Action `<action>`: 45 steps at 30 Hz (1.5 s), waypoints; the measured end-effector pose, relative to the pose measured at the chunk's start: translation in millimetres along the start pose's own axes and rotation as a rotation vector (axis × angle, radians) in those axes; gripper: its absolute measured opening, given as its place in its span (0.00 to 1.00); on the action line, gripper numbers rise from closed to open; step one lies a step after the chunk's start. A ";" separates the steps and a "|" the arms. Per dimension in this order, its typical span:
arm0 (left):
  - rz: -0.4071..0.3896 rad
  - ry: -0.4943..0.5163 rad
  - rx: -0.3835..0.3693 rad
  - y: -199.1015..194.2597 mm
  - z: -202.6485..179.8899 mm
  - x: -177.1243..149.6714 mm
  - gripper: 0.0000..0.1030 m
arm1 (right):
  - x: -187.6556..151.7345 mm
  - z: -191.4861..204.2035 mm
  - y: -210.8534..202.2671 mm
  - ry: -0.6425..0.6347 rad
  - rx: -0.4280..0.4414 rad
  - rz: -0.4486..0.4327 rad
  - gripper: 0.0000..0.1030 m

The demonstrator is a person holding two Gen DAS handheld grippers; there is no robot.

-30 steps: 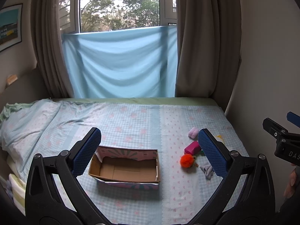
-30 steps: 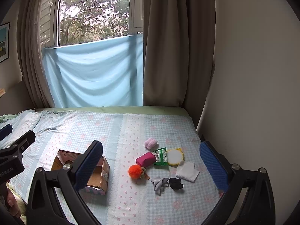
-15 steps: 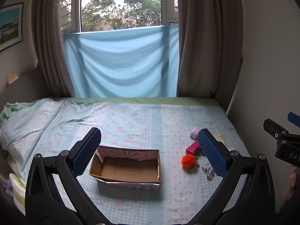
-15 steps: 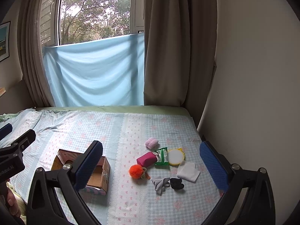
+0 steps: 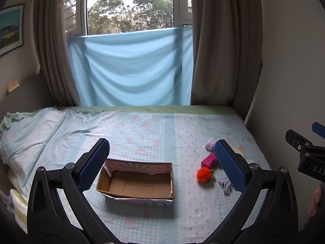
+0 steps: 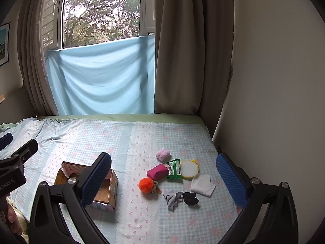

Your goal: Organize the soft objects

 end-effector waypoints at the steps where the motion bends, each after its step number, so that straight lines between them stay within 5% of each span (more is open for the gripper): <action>1: 0.000 0.002 0.001 -0.2 0.0 -0.3 0.99 | 0.1 -0.4 -0.3 0.001 -0.001 0.001 1.00; 34: 0.016 -0.007 0.002 6.8 2.8 2.7 0.99 | 5.4 -0.5 -0.2 0.002 0.011 -0.004 1.00; 45: 0.153 0.011 -0.082 79.1 -27.0 -26.1 0.99 | -31.2 -30.8 34.4 0.055 -0.059 0.065 1.00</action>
Point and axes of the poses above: each gripper's, at about its wrist camera, not at the fingertips, and y roughly the way its jaws point, z to its left, x to its top, the point moved 5 cm from there along y, roughly the way its jaws point, and after that the axes turned 15 degrees about -z, right-handed, at the moved point
